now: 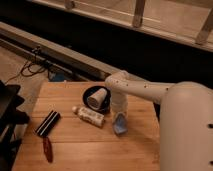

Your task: Wipe the white sponge on the table

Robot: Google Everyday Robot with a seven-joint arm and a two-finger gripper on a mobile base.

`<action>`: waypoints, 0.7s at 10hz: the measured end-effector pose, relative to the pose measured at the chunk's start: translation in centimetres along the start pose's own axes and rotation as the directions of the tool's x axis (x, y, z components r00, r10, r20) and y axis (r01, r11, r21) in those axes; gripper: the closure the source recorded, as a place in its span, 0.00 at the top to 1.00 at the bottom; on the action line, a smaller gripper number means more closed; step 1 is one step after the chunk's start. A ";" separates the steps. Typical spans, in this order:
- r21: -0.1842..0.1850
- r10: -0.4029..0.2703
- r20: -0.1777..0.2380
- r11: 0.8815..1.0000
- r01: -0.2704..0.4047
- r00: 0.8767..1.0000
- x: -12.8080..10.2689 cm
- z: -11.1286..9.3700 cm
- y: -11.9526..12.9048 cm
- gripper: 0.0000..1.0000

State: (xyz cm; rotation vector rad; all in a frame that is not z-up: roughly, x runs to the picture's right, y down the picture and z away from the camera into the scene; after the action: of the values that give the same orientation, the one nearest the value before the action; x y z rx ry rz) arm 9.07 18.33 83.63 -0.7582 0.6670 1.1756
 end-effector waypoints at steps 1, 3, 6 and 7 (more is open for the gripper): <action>0.009 0.010 0.003 1.000 -0.010 1.000 0.2 0.0 -0.4 0.03; 0.025 0.040 0.013 0.999 -0.041 0.999 -0.6 -0.3 -1.8 0.03; 0.038 0.112 0.020 0.993 -0.112 0.994 -3.0 -1.0 -6.8 0.03; 0.035 0.146 0.020 0.989 -0.147 0.989 -3.2 -1.0 -8.8 0.03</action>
State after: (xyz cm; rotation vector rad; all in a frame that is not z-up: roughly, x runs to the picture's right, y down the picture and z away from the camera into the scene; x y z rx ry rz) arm 16.69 14.01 87.04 -0.6760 0.7374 1.2993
